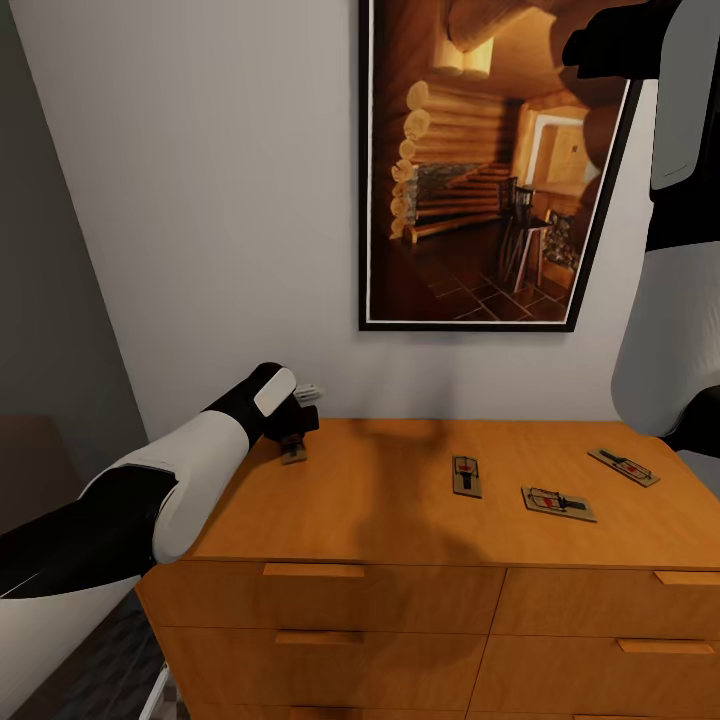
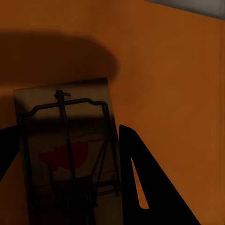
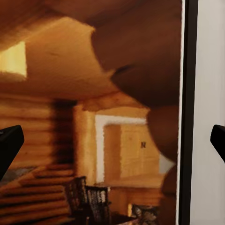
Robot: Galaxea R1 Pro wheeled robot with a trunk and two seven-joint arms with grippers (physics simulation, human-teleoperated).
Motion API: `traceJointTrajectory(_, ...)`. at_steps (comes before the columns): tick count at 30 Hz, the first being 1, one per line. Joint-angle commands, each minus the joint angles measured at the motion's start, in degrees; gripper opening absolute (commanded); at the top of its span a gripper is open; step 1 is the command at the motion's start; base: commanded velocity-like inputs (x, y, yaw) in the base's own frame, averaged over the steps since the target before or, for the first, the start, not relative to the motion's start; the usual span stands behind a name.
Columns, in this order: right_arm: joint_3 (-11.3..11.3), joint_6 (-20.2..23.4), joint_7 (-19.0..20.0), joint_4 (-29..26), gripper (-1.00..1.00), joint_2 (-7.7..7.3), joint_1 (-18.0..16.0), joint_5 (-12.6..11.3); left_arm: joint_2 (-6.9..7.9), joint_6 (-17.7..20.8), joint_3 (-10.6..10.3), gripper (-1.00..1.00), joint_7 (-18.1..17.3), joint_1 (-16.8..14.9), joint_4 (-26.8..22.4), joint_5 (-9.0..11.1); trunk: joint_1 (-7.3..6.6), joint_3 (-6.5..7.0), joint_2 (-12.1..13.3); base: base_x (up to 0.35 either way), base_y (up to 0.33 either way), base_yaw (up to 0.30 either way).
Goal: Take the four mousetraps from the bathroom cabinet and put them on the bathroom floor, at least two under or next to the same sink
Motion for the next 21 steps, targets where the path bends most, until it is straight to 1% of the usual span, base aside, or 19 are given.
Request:
traceJointTrajectory(1,0.2,0.2,-0.5,0.0,1.0,-0.07,-0.1,-0.4,0.04,0.6,-0.8,-1.0,0.3,0.0,1.1,-0.7,0.0,-0.08,0.0,0.0,0.0,0.0)
traceJointTrajectory(17,0.2,0.2,-0.5,0.0,1.0,0.01,-0.1,-0.4,0.04,0.5,-0.8,-1.0,0.5,0.0,1.0,-0.7,0.0,-0.08,0.0,0.0,0.0,0.0)
traceJointTrajectory(21,0.2,0.2,-0.5,0.0,1.0,0.01,-0.1,-0.4,0.04,0.6,-0.8,-1.0,0.5,0.0,1.0,-0.7,-0.88,0.64,1.6,0.0,0.0,0.0)
